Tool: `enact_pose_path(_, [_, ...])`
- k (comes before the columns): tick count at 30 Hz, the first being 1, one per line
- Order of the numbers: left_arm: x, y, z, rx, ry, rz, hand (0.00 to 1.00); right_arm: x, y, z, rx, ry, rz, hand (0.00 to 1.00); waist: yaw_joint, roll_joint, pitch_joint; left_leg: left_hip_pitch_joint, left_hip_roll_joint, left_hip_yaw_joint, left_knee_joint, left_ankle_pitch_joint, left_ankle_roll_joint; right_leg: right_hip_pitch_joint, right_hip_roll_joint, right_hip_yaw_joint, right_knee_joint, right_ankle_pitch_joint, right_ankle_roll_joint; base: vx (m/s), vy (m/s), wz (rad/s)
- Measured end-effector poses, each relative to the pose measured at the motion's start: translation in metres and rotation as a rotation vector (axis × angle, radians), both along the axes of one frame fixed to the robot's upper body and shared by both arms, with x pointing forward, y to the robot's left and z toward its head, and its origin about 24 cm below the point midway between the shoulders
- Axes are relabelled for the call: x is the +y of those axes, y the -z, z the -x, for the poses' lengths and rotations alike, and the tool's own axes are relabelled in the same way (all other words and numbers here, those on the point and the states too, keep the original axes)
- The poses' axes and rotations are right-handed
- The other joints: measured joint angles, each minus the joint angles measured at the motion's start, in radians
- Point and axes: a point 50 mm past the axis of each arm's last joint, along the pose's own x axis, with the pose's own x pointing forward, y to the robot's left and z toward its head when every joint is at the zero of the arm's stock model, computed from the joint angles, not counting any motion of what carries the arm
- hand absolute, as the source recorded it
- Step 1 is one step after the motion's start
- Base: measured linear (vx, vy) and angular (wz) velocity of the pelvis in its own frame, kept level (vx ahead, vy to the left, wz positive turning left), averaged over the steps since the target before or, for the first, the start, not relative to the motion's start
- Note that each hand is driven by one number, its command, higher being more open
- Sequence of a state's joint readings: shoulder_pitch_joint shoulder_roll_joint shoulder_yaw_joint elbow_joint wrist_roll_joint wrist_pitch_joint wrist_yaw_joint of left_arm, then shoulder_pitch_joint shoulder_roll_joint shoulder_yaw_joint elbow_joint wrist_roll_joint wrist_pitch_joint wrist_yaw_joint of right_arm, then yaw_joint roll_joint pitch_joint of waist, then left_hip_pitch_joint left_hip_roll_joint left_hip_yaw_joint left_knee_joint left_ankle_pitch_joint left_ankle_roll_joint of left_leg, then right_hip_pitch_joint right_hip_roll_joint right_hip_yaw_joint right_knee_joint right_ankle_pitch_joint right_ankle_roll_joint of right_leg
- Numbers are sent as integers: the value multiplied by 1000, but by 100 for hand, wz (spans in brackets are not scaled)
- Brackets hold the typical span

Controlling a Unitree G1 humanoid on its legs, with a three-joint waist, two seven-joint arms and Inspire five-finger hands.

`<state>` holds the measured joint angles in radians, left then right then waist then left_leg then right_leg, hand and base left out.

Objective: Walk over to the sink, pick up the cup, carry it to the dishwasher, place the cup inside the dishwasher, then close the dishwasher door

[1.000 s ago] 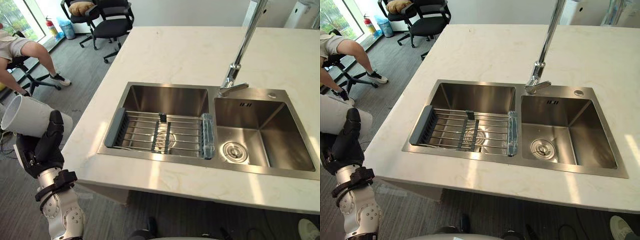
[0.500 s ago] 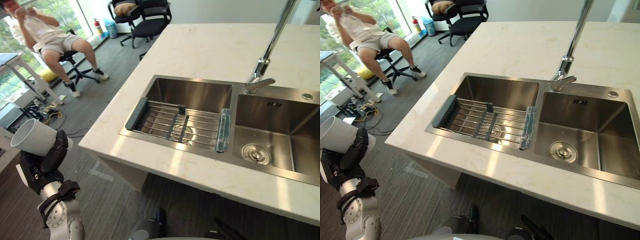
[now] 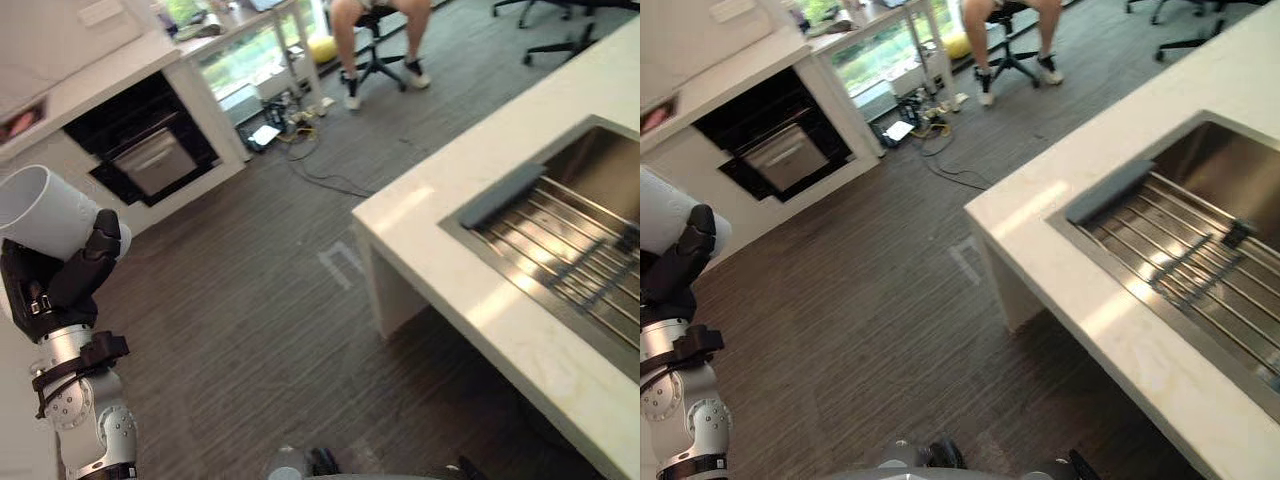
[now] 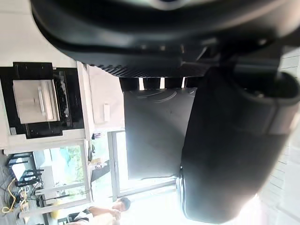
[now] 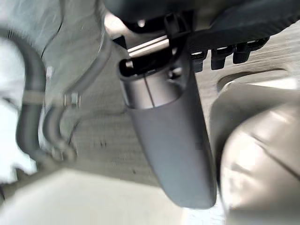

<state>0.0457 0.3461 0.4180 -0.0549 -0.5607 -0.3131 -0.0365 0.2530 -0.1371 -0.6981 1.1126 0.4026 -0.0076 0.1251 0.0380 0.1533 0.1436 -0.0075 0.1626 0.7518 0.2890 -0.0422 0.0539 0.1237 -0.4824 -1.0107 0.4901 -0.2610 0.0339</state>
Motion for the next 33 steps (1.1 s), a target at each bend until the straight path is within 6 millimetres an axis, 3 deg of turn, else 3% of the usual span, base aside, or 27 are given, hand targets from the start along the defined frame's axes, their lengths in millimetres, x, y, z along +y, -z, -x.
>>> enact_pose_path(2, [-15,-17,-5,-36,88,-58,0,3,1,-5,-8,-10,-1,100,6,-4,-2,6,-54,-65,-91,-50,-36,36,-10,-42,19,18,15,4,259,125])
enact_pose_path(3, [-23,-20,-6,-42,120,-66,0,4,2,-10,-11,-12,-4,100,13,-7,0,10,-76,-94,-116,-53,-32,43,-12,-23,27,30,5,22,243,109])
enact_pose_path(4, [-28,-19,-7,-36,144,-66,0,5,2,-11,-4,-13,-3,100,16,-13,4,10,-85,-116,-120,-51,-29,49,-11,2,28,45,-17,37,168,95])
enact_pose_path(5, [-36,-15,-7,-15,178,-67,0,10,4,-9,0,-8,-17,100,17,-17,6,12,-102,-161,-127,-51,-28,51,-6,72,47,75,-63,77,198,133])
enact_pose_path(6, [-47,-5,-9,22,225,-58,0,12,4,-2,11,-1,-29,100,7,-17,2,14,-109,-241,-142,-50,-12,11,12,240,112,95,-130,138,156,209])
enact_pose_path(7, [-56,4,-10,49,256,-32,0,21,6,2,6,4,-58,100,-22,-18,-5,-12,-111,-349,-137,-48,0,-35,116,468,105,17,-92,178,38,233])
enact_pose_path(9, [-70,23,-16,90,302,40,0,33,8,2,-23,-19,-66,100,-63,-28,-6,-47,-130,-528,-132,-32,19,-79,278,726,57,-73,-55,156,-79,270])
enact_pose_path(10, [-75,32,-17,128,321,54,0,37,8,3,-23,-40,-74,100,-66,-42,-6,-49,-148,-587,-129,-28,16,-98,307,781,38,-81,-37,148,-93,255])
enact_pose_path(11, [-76,42,-16,177,322,59,0,40,9,0,-29,-79,-78,100,-51,-75,-3,-48,-179,-635,-124,-27,13,-126,301,808,-20,-68,-22,143,-100,159])
enact_pose_path(12, [-75,45,-14,195,316,60,0,41,9,-4,-33,-110,-78,100,-41,-98,-3,-50,-199,-650,-122,-26,9,-142,292,815,-70,-36,-16,136,-129,148])
enact_pose_path(13, [-77,49,-13,216,311,76,0,39,8,-10,-39,-165,-73,100,-37,-117,0,-65,-223,-702,-111,-27,1,-146,273,817,-102,-28,39,127,-156,119])
enact_pose_path(17, [-95,58,-6,251,366,90,0,24,4,-45,-94,-282,-58,100,9,-116,-15,-98,-181,-744,-148,3,-56,-96,335,746,-238,16,22,108,-166,52])
enact_pose_path(21, [-112,63,-6,267,466,80,0,19,0,-73,-141,-332,-65,100,3,-123,-11,-44,-164,-747,-210,25,-77,-55,356,734,-268,24,14,71,-103,6])
enact_pose_path(25, [-113,64,-5,259,491,71,0,30,-1,-98,-220,-322,-137,100,-1,-122,-12,1,-130,-716,-276,49,-98,-45,390,755,-302,46,-1,18,-78,-25])
enact_pose_path(27, [-112,68,-5,267,488,74,0,36,0,-99,-230,-306,-180,100,-5,-122,-12,23,-117,-701,-293,52,-102,-34,402,767,-312,52,-5,-1,-55,-24])
enact_pose_path(28, [-103,79,-3,277,377,99,0,45,8,-63,-149,-263,-267,100,-55,-87,-42,64,-112,-612,-373,122,-91,-13,414,808,-447,163,9,-1,-13,-5])
enact_pose_path(33, [-103,79,-3,277,377,99,0,45,8,-62,-148,-262,-268,100,-56,-90,-40,64,-112,-608,-373,122,-90,-14,415,810,-447,163,9,0,0,0])
